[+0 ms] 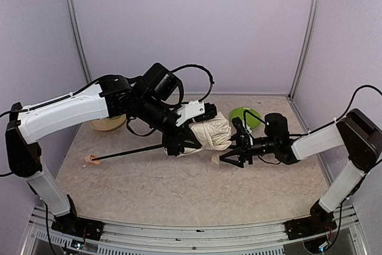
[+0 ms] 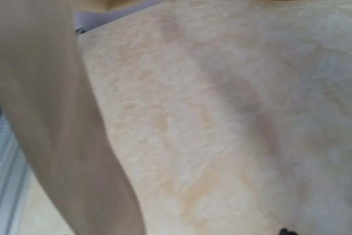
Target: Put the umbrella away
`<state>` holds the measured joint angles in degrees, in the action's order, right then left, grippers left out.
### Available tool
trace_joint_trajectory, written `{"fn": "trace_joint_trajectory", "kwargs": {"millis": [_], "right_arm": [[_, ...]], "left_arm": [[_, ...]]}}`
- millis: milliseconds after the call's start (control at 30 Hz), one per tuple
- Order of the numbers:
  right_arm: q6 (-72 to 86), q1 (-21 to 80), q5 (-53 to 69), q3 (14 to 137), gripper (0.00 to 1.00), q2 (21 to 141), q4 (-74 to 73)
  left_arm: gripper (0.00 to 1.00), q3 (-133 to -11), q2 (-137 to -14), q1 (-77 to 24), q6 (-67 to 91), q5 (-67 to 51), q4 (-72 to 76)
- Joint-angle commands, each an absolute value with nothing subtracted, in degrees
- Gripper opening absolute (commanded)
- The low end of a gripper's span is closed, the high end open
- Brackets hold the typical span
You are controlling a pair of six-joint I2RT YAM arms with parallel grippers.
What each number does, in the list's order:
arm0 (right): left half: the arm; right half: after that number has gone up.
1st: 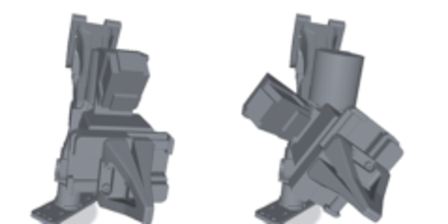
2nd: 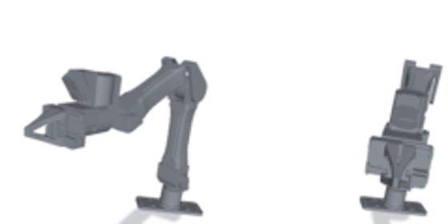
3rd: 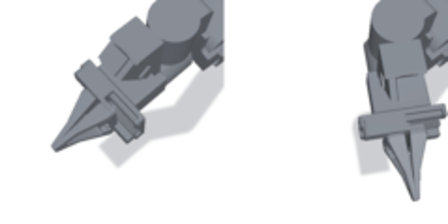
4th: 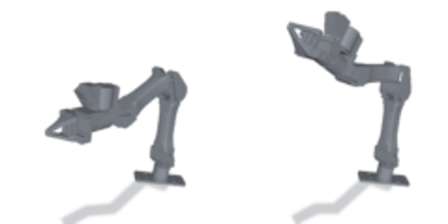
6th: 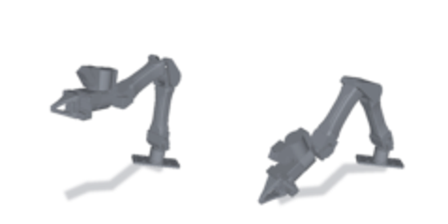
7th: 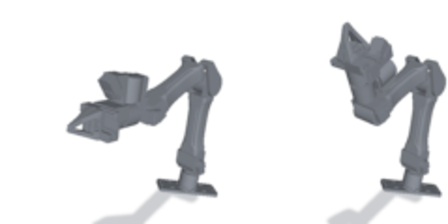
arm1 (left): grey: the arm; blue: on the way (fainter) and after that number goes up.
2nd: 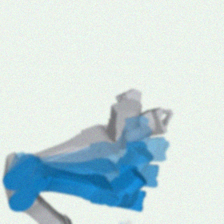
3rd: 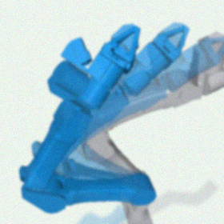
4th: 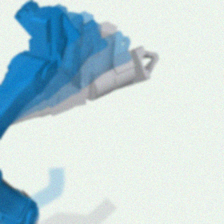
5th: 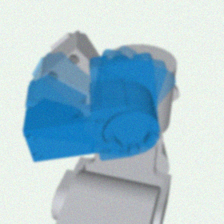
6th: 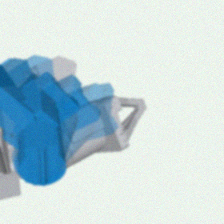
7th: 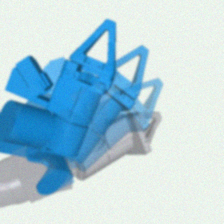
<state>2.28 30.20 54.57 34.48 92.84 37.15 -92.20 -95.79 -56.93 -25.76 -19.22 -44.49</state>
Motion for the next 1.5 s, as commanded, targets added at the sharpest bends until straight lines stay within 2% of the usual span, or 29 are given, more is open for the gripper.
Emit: {"fn": "trace_joint_trajectory", "kwargs": {"millis": [0, 133, 233, 333, 533, 633, 700, 800, 967, 1100, 1300, 1467], "right_arm": [[-0.97, 28.66, 46.13, 34.98, 0.79, 89.51, 34.51], [-4.09, 27.99, 41.3, 33.91, 0.77, 85.32, 27.78], [-0.6, 30.3, 43.65, 29.0, 0.75, 83.29, 36.96], [2.1, 34.07, 42.84, 28.39, 0.76, 86.78, 45.85], [6.69, 36.29, 44.94, 30.99, 0.74, 93.73, 54.8], [8.15, 37.54, 43.47, 31.89, 0.69, 96.36, 55.74], [8.2, 38.27, 42.38, 33.41, 0.61, 98.56, 55.05], [9.18, 38.32, 41.24, 34.39, 0.34, 100.15, 56.41], [11.03, 38.36, 41.51, 33.27, 0.01, 100.76, 60.67], [12.56, 38.24, 40.09, 32.59, 0.0, 100.4, 60.88], [7.15, 37.11, 36.23, 35.52, 0.0, 104.25, 45.75], [4.05, 41.48, 40.73, 36.66, 0.0, 103.66, 42.74]], "left_arm": [[0.0, -94.74, -92.19, -56.64, -25.88, -18.1, -44.4], [0.0, -94.32, -91.41, -55.79, -24.61, -16.86, -43.11], [0.0, -94.32, -91.28, -55.21, -23.46, -17.03, -41.96], [0.0, -94.22, -91.01, -55.11, -23.56, -17.07, -41.34], [0.0, -94.24, -90.64, -54.78, -23.1, -15.83, -41.05], [0.0, -93.77, -90.05, -54.62, -22.98, -16.37, -40.28], [0.0, -93.33, -89.64, -54.54, -22.92, -16.8, -39.56], [0.0, -92.97, -89.26, -54.34, -22.69, -17.0, -39.13], [0.0, -92.18, -88.61, -53.93, -22.41, -17.61, -38.6], [0.0, -90.97, -87.63, -52.35, -20.83, -19.75, -36.65], [0.0, -88.8, -82.89, -48.98, -17.79, -24.74, -30.8], [0.0, -83.46, -79.53, -41.9, -9.6, -24.92, -19.38]]}}
